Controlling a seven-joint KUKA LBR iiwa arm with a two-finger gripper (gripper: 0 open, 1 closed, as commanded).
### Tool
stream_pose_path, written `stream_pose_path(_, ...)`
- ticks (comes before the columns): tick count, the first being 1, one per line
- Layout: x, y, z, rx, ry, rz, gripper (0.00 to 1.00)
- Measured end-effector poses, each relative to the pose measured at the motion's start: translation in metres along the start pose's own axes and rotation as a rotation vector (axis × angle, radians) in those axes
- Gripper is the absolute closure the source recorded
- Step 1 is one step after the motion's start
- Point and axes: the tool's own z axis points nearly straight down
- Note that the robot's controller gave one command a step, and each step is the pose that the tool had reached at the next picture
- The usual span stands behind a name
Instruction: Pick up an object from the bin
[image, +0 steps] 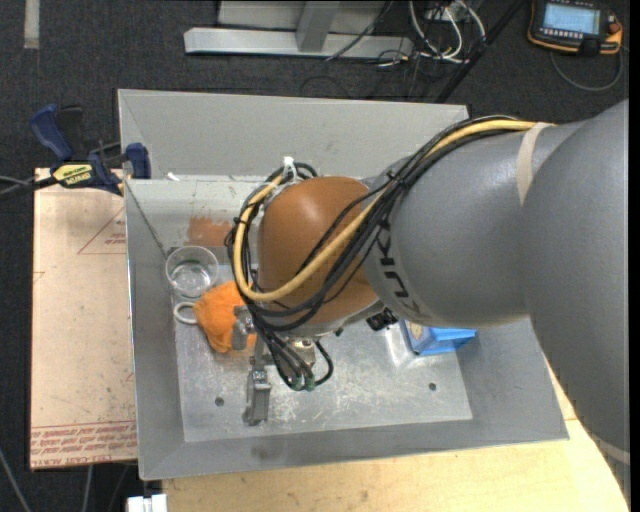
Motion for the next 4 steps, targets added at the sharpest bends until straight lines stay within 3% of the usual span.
stream_pose_path(1, -0.002, -0.001, -0.004, -0.002, -0.007, 0.006, 1.0)
stream_pose_path(2, -0.002, -0.001, -0.004, -0.002, -0.007, 0.006, 0.0)
stream_pose_path(3, -0.002, -0.001, -0.004, -0.002, -0.007, 0.006, 0.0)
stream_pose_path(4, -0.048, -0.013, 0.001, -0.004, -0.009, 0.025, 0.0)
